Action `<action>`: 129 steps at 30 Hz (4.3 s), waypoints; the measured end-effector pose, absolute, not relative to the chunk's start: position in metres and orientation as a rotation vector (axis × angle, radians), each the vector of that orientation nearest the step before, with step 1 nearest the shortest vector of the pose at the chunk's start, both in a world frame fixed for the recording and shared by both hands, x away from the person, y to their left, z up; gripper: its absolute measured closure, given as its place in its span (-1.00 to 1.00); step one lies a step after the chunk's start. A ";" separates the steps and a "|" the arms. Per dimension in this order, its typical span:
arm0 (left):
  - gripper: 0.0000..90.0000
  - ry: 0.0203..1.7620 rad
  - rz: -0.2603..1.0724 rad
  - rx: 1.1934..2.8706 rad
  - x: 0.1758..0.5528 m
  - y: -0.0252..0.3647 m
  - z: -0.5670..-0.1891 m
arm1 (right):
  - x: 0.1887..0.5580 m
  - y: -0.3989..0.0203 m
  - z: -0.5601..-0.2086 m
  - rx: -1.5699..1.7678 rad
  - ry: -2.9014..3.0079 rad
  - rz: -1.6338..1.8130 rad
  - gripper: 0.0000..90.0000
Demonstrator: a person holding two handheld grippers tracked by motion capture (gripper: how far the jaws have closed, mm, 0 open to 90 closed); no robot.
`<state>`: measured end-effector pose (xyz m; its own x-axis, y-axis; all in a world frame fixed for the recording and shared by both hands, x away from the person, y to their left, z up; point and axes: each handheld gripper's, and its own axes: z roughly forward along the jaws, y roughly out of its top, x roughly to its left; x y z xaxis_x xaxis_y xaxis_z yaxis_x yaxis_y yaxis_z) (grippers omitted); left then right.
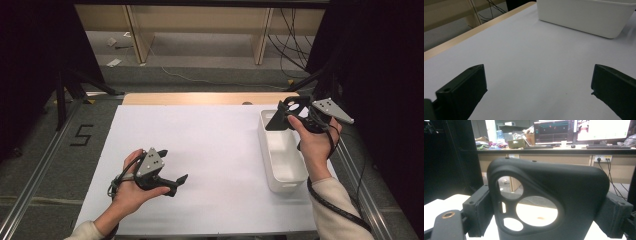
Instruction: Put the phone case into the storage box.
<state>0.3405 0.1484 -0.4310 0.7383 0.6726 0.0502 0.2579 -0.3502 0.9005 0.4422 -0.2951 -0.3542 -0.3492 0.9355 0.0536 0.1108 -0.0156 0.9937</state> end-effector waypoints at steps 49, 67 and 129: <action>-1.00 0.711 0.514 1.927 0.341 0.148 -0.431 | 0.449 -0.297 -0.366 1.144 1.581 1.387 -0.65; -1.00 0.710 0.511 1.928 0.341 0.148 -0.431 | 0.453 -0.296 -0.370 1.150 1.614 1.362 -0.65; -1.00 0.715 0.506 1.930 0.342 0.148 -0.432 | 0.473 -0.287 -0.367 1.153 1.731 1.237 -0.64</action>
